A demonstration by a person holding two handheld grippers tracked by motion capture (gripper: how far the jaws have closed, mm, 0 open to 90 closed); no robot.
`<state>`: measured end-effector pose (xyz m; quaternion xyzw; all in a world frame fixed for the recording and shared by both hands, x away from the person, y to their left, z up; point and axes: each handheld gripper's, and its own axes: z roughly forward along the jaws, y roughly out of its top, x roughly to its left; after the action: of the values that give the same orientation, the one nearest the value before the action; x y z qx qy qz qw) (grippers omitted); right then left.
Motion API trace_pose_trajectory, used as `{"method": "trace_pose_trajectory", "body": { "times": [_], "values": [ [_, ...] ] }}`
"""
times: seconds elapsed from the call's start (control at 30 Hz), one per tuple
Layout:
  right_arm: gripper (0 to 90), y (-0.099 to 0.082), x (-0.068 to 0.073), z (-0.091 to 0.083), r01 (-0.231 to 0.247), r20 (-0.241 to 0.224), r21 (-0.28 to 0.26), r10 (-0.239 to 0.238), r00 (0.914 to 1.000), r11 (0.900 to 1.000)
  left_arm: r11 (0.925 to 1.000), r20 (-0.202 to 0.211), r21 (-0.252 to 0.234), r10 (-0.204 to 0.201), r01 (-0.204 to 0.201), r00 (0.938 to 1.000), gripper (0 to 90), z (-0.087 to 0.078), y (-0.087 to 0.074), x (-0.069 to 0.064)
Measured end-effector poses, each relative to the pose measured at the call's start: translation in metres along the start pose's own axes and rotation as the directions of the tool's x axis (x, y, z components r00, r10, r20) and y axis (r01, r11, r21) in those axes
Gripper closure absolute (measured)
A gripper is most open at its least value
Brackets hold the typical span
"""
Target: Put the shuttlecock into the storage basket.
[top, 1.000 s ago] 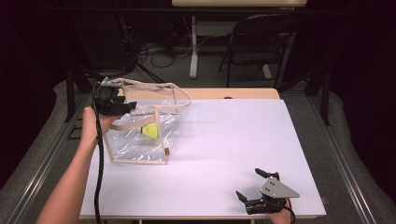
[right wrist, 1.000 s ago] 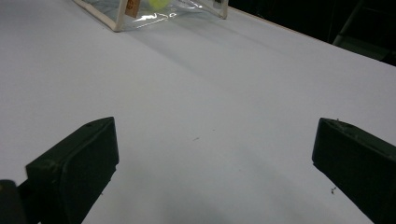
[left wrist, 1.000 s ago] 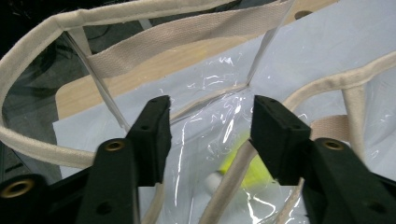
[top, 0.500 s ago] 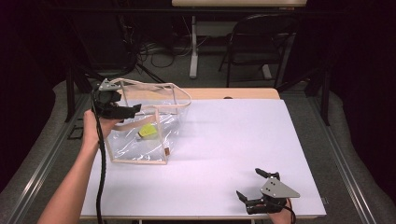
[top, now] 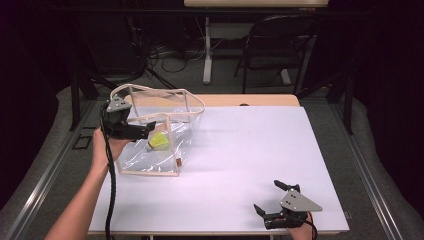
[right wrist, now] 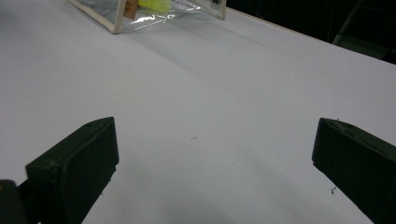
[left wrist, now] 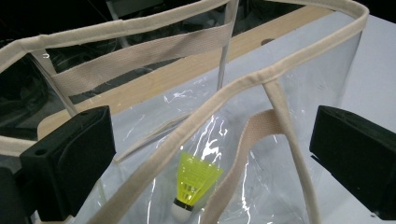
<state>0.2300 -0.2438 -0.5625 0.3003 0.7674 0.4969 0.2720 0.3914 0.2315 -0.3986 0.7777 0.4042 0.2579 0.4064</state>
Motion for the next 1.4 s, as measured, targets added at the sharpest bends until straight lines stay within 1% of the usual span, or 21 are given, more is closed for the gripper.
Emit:
{"method": "trace_pose_trajectory", "body": {
  "times": [0.17, 0.23, 0.27, 0.3, 0.33, 0.37, 0.5, 0.63, 0.77, 0.87, 0.97, 1.0, 1.13, 1.2, 1.23, 1.27, 1.33, 1.4],
  "values": [
    [0.1, 0.000, 0.000, 0.000, -0.003, -0.003, 0.000, 0.003, 1.0000, 1.0000, 0.9998, 0.006, -0.019, 0.009, -0.009, 0.9999, 0.0, -0.003, -0.006, -0.005],
    [0.1, 0.001, 0.000, 0.000, -0.006, -0.006, -0.001, 0.006, 1.0000, 1.0000, 0.9995, 0.015, -0.028, 0.014, -0.013, 0.9998, 0.0, -0.005, -0.008, -0.009],
    [0.0, 0.002, 0.000, -0.001, -0.001, -0.002, -0.005, 0.001, 1.0000, 1.0000, 0.9990, 0.021, -0.039, 0.025, -0.024, 0.9995, 0.0, -0.007, -0.011, -0.012],
    [0.0, 0.002, 0.000, -0.001, -0.001, -0.002, -0.008, 0.001, 1.0000, 1.0000, 0.9990, 0.021, -0.039, 0.025, -0.024, 0.9995, 0.0, -0.007, -0.011, -0.012],
    [0.0, 0.003, 0.000, -0.001, -0.001, -0.001, -0.010, 0.001, 1.0000, 1.0000, 0.9984, 0.031, -0.047, 0.035, -0.033, 0.9989, 0.0, -0.009, -0.013, -0.016],
    [0.0, 0.003, 0.000, -0.001, -0.001, -0.001, -0.010, 0.001, 1.0000, 1.0000, 0.9984, 0.031, -0.047, 0.035, -0.033, 0.9989, 0.0, -0.009, -0.013, -0.016],
    [0.0, 0.003, 0.000, -0.001, -0.002, -0.003, -0.015, 0.001, 1.0000, 0.9999, 0.9972, 0.038, -0.058, 0.050, -0.048, 0.9980, 0.0, -0.013, -0.018, -0.023],
    [0.0, 0.004, 0.001, -0.001, -0.001, -0.006, -0.020, 0.001, 1.0000, 0.9998, 0.9960, 0.052, -0.070, 0.059, -0.055, 0.9969, 0.0, -0.014, -0.030, -0.031],
    [0.0, 0.005, 0.002, -0.002, 0.002, -0.005, -0.019, -0.003, 1.0000, 0.9998, 0.9954, 0.066, -0.078, 0.060, -0.054, 0.9960, 0.0, -0.013, -0.041, -0.036],
    [0.0, 0.006, 0.002, -0.002, 0.004, -0.007, -0.020, -0.005, 1.0000, 0.9998, 0.9952, 0.072, -0.080, 0.062, -0.056, 0.9955, 0.0, -0.013, -0.044, -0.037],
    [0.0, 0.007, 0.003, -0.002, 0.010, -0.005, -0.019, -0.010, 0.9999, 0.9998, 0.9935, 0.078, -0.099, 0.064, -0.056, 0.9949, 0.0, -0.015, -0.048, -0.041],
    [0.0, 0.007, 0.003, -0.002, 0.009, -0.005, -0.020, -0.009, 0.9999, 0.9998, 0.9920, 0.081, -0.111, 0.070, -0.061, 0.9943, 0.0, -0.017, -0.051, -0.043],
    [0.0, 0.007, 0.003, -0.002, 0.011, -0.003, -0.019, -0.011, 0.9999, 0.9998, 0.9903, 0.089, -0.122, 0.077, -0.066, 0.9931, 0.0, -0.018, -0.055, -0.048],
    [0.0, 0.007, 0.003, -0.003, 0.012, -0.001, -0.020, -0.012, 0.9999, 0.9997, 0.9883, 0.095, -0.135, 0.084, -0.071, 0.9919, 0.0, -0.020, -0.058, -0.051],
    [0.0, 0.007, 0.003, -0.003, 0.013, 0.000, -0.021, -0.013, 0.9999, 0.9997, 0.9863, 0.101, -0.145, 0.094, -0.079, 0.9904, 0.0, -0.021, -0.062, -0.054],
    [0.0, 0.007, 0.004, -0.003, 0.013, 0.000, -0.021, -0.013, 0.9999, 0.9997, 0.9853, 0.107, -0.152, 0.095, -0.078, 0.9897, 0.0, -0.021, -0.065, -0.055],
    [0.0, 0.007, 0.004, -0.003, 0.013, 0.001, -0.021, -0.013, 0.9999, 0.9997, 0.9852, 0.109, -0.153, 0.095, -0.078, 0.9895, 0.0, -0.022, -0.067, -0.057],
    [0.0, 0.007, 0.004, -0.003, 0.013, 0.001, -0.020, -0.013, 0.9999, 0.9997, 0.9840, 0.121, -0.159, 0.100, -0.080, 0.9876, 0.0, -0.023, -0.076, -0.060]
  ]
}}
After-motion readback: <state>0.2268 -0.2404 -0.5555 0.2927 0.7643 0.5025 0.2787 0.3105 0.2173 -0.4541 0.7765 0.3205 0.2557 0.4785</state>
